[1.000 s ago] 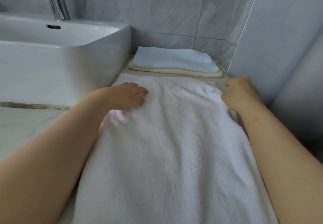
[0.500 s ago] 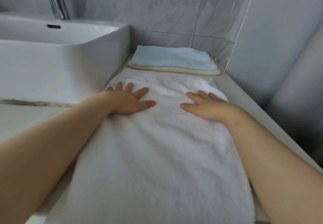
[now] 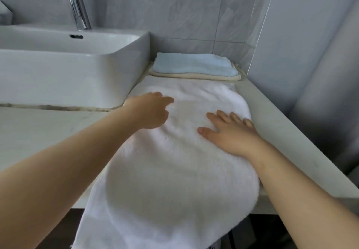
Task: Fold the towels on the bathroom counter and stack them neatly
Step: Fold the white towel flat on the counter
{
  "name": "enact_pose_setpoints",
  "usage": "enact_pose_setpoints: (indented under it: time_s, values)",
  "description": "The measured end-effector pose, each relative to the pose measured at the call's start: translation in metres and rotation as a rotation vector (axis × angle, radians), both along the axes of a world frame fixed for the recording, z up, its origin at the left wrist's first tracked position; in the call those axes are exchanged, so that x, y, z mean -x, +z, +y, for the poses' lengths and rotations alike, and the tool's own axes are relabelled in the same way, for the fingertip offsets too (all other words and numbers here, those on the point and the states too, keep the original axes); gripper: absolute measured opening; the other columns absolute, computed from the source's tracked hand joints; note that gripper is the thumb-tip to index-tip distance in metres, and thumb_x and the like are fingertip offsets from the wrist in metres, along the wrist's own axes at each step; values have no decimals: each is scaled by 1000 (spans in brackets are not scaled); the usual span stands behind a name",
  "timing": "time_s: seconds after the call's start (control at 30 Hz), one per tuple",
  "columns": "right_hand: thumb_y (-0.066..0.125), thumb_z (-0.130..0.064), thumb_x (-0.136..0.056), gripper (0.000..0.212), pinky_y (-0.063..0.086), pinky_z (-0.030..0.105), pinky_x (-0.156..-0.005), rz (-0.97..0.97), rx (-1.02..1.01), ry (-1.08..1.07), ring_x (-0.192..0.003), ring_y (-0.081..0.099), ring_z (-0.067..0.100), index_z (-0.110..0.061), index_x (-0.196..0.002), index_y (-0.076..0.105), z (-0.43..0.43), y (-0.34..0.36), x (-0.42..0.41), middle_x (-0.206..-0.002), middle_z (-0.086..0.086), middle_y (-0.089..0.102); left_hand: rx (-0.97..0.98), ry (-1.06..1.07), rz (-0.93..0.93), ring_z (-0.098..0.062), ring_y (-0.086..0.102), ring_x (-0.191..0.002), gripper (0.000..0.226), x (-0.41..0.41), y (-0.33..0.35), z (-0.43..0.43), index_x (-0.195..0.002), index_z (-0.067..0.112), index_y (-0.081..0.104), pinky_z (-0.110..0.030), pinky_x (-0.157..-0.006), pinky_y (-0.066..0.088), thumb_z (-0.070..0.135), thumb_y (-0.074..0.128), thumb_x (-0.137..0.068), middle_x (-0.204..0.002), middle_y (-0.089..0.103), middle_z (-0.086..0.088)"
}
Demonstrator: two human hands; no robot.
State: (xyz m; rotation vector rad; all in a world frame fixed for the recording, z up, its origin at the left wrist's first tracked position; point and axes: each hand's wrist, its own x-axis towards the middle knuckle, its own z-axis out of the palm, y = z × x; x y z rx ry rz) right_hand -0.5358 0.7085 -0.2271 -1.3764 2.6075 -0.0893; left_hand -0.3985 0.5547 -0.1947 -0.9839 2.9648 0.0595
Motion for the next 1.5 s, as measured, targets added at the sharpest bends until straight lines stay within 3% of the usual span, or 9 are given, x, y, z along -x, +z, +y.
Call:
enact_pose_setpoints:
  time_s: [0.13, 0.23, 0.33, 0.53, 0.77, 0.83, 1.03, 1.2, 1.5]
  values:
    - [23, -66, -91, 66, 4, 41, -116, 34, 60, 9, -146, 4, 19, -34, -149, 14, 1, -3, -2, -159, -7, 7, -205, -34, -120, -20, 19, -142, 55, -32, -4, 36, -147, 36, 19, -37, -115, 17, 52, 30, -96, -155, 18, 4]
    - [42, -48, -94, 47, 24, 31, -109, -25, 394, 2, -133, 35, 16, -24, -134, 49, 9, -1, -8, -143, -6, 43, -114, -1, -166, -20, -6, -146, 62, -42, -25, 47, -148, 40, -2, -44, -117, 0, 63, 16, -92, -158, -6, 6]
    - [52, -34, -93, 37, 28, 28, -104, 28, 684, -97, -130, 39, 18, -17, -125, 58, 27, -2, -15, -142, -3, 44, -53, 5, -119, -19, -9, -145, 62, -43, -34, 50, -147, 42, -5, -44, -118, -2, 64, 9, -91, -158, -9, 6]
    - [49, -57, -82, 43, 36, 39, -91, -28, 422, -412, -102, 50, 25, -15, -95, 51, 64, -10, -16, -96, -1, 55, -28, 14, -67, -19, -3, -146, 60, -42, -37, 49, -147, 41, 2, -44, -117, 2, 62, 11, -92, -158, -2, 6]
    - [54, -36, -85, 24, 30, 33, -78, -49, 499, -423, -95, 44, 27, -20, -70, 44, 54, -9, -9, -83, -1, 53, -50, 118, 687, -19, 51, -116, 32, -59, -30, 52, -118, 25, 60, -31, -89, 42, 18, 52, -89, -132, 51, 4]
    - [52, -28, -86, 21, 30, 33, -78, -76, 544, -399, -91, 45, 26, -20, -71, 40, 52, -10, -8, -74, -4, 48, -13, 317, 746, -26, 51, -113, 34, -70, -26, 46, -122, 23, 57, -36, -86, 42, 22, 53, -88, -128, 51, -3]
    - [48, -12, -85, 26, 32, 33, -69, -175, 706, -385, -71, 40, 22, -23, -70, 30, 52, -13, -4, -71, -4, 41, -94, 549, 309, -32, 36, -123, 55, -88, -33, 39, -123, 17, 52, -40, -97, 31, 55, 53, -84, -128, 47, -11]
    - [50, -10, -84, 12, 38, 37, -68, -216, 760, -366, -67, 43, 20, -15, -84, 39, 53, -14, -4, -73, -4, 44, -228, 465, 517, -31, 51, -93, 25, -80, -34, 35, -77, 12, 52, -32, -70, 36, 36, 58, -84, -81, 55, -4]
    - [54, -18, -84, 13, 41, 37, -71, -206, 737, -426, -77, 53, 27, -12, -94, 48, 49, -14, -1, -75, -4, 50, -281, 418, 650, -29, 49, -87, 19, -74, -31, 29, -98, 10, 49, -31, -69, 35, 27, 53, -91, -87, 50, -4]
